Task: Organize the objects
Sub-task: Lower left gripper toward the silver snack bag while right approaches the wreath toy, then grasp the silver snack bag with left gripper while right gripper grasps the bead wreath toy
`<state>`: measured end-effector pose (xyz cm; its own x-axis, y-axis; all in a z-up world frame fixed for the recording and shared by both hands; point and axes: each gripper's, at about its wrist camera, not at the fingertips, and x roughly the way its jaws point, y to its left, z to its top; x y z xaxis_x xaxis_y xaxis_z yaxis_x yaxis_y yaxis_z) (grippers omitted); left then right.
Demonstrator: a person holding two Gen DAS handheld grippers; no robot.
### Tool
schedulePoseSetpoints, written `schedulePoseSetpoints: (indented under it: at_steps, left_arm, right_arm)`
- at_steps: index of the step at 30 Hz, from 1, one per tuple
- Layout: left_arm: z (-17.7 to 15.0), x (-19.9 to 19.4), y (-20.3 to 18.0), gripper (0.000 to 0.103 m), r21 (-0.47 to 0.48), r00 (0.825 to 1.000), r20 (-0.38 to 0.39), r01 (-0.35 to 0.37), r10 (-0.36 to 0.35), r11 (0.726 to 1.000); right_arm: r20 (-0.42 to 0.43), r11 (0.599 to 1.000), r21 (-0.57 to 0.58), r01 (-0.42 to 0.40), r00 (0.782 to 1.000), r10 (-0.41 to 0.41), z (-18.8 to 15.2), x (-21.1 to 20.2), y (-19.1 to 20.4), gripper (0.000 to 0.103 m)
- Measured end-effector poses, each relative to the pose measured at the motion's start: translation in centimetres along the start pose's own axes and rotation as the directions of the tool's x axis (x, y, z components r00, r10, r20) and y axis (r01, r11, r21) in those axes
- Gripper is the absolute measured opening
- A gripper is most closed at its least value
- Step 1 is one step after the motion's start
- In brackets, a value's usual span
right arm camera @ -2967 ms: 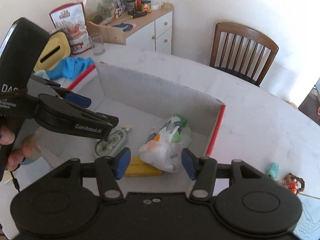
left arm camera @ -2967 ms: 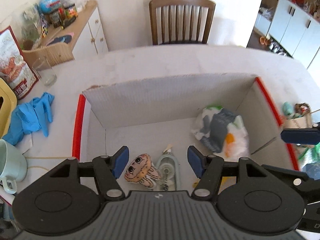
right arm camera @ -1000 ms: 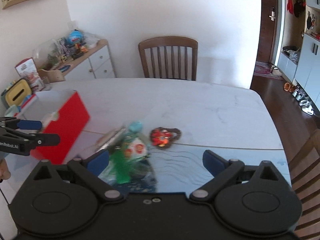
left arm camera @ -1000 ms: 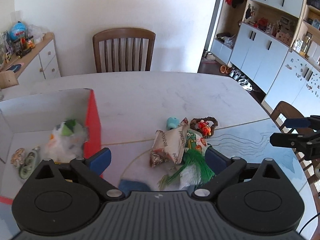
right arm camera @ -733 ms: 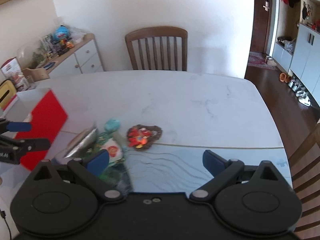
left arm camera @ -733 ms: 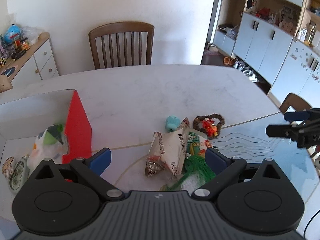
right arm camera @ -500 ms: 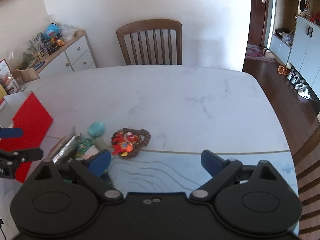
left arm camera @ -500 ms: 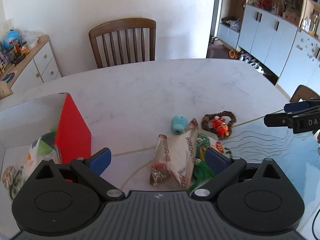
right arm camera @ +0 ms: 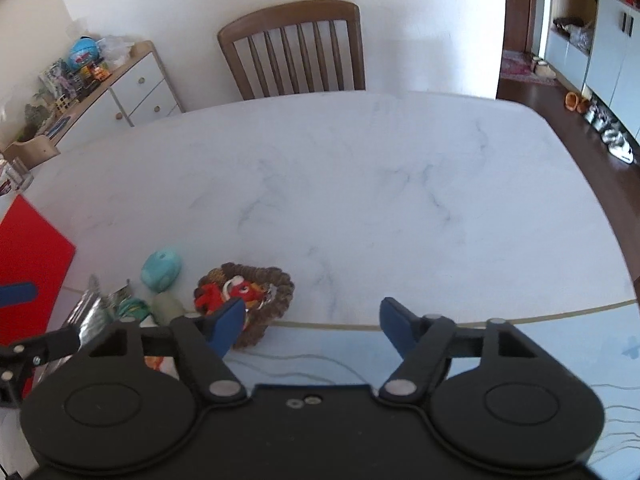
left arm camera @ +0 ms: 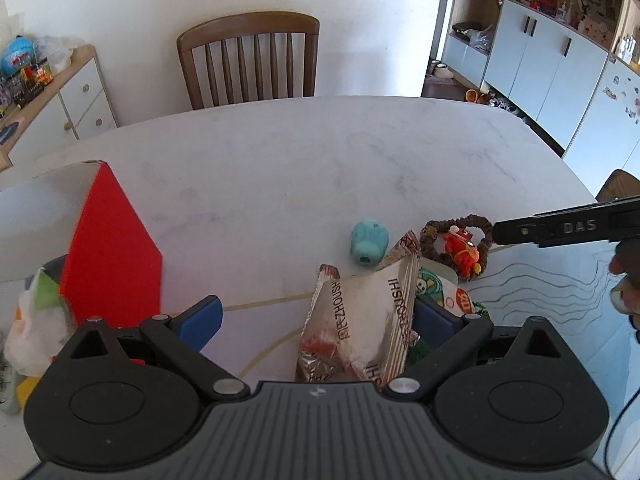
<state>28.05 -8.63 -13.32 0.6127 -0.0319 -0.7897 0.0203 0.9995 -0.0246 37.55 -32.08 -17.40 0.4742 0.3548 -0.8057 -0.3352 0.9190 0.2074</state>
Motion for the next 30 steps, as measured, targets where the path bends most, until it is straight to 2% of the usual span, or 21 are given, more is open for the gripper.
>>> schedulePoseSetpoints:
  at_steps: [4, 14, 16, 20, 22, 25, 30]
  left_arm:
    - [-0.2, 0.8, -0.2, 0.101, -0.011, 1.0, -0.012, 0.0, 0.0, 1.0]
    - [-0.5, 1.3, 0.4, 0.097, -0.066, 0.999, -0.014, 0.03, -0.031, 0.997]
    - [-0.5, 1.4, 0.4, 0.086, -0.072, 0.999, -0.02, 0.044, -0.046, 0.996]
    - [-0.5, 1.4, 0.3, 0.07, -0.092, 0.996, -0.026, 0.078, -0.081, 0.993]
    - [-0.5, 1.5, 0.1, 0.058, -0.091, 0.995, -0.031, 0.092, -0.095, 0.992]
    - [-0.4, 1.5, -0.1, 0.051, -0.094, 0.995, -0.043, 0.091, -0.095, 0.991]
    - [-0.3, 1.4, 0.5, 0.045, -0.125, 0.993, -0.05, 0.099, -0.106, 0.987]
  right_arm:
    - [-0.015, 1.0, 0.008, -0.003, 1.0, 0.004, 0.3, 1.2, -0.1, 0.058]
    - [-0.01, 0.999, -0.054, 0.006, 1.0, -0.006, 0.4, 2.2, 1.0, 0.038]
    - [-0.005, 0.995, -0.095, 0.026, 1.0, -0.027, 0.2, 2.3, 1.8, 0.03]
    - [-0.001, 0.989, -0.141, 0.036, 0.999, -0.036, 0.0, 2.5, 2.8, 0.022]
    - [0.004, 0.986, -0.158, 0.044, 0.999, -0.044, -0.1, 2.5, 3.1, 0.016]
    - [0.005, 0.986, -0.159, 0.047, 0.999, -0.046, -0.2, 2.5, 3.2, 0.009]
    - [0.019, 0.992, -0.125, 0.017, 1.0, -0.015, -0.3, 1.8, 2.7, 0.007]
